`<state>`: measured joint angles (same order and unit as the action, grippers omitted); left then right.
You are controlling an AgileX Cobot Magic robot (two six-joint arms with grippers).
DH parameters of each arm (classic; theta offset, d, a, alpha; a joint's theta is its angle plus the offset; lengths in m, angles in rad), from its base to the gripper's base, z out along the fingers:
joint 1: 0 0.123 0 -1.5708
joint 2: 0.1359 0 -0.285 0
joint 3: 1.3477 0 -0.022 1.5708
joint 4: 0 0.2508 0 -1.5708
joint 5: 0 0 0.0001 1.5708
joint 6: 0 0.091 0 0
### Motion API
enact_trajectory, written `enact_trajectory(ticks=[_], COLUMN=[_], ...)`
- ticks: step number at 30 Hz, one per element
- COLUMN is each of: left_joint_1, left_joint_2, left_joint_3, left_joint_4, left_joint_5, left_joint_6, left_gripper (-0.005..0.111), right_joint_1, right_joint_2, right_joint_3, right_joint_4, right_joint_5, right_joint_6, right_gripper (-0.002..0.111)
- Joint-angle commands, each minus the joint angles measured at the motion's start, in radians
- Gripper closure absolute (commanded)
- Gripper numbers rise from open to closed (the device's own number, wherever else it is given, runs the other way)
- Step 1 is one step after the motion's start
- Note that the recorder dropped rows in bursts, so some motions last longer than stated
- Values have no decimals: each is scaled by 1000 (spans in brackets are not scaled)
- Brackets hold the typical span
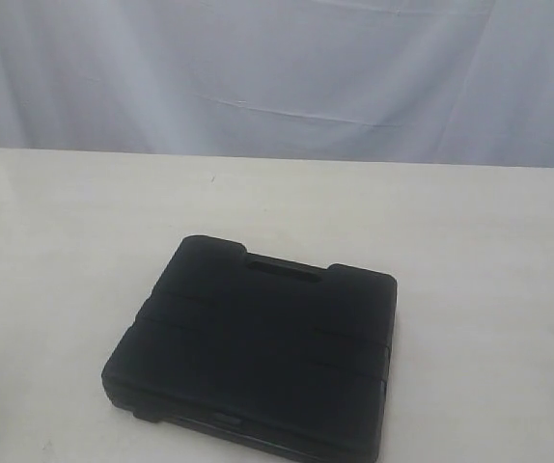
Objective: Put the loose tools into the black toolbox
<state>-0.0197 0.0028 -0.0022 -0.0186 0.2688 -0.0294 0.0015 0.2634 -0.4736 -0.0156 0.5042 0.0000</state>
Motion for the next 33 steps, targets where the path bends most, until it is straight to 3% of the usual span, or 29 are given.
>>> enact_trajectory(ticks=[1, 11, 18, 21, 30, 33], left_joint_1=[-2, -2, -2, -2, -2, -2], left_joint_2=[-3, -3, -3, -3, -3, -3], left_joint_3=[2, 2, 2, 2, 2, 2], left_joint_4=[-2, -2, -2, -2, -2, -2], left_joint_5=[0, 0, 0, 0, 0, 0], left_joint_6=[0, 0, 0, 0, 0, 0], left_gripper=[107, 107, 107, 107, 107, 107], right_joint_1=[-93, -98, -101, -101, -101, -101], right_joint_2=[-78, -97, -97, -97, -97, -97], right_joint_3=[4, 141, 366, 447, 474, 474], right_joint_4=[55, 63, -8, -8, -12, -12], right_joint_5=[14, 1, -387, -461, -379, -264], right_joint_6=[-161, -143, -143, -143, -157, -157], right_gripper=[109, 109, 109, 109, 109, 109])
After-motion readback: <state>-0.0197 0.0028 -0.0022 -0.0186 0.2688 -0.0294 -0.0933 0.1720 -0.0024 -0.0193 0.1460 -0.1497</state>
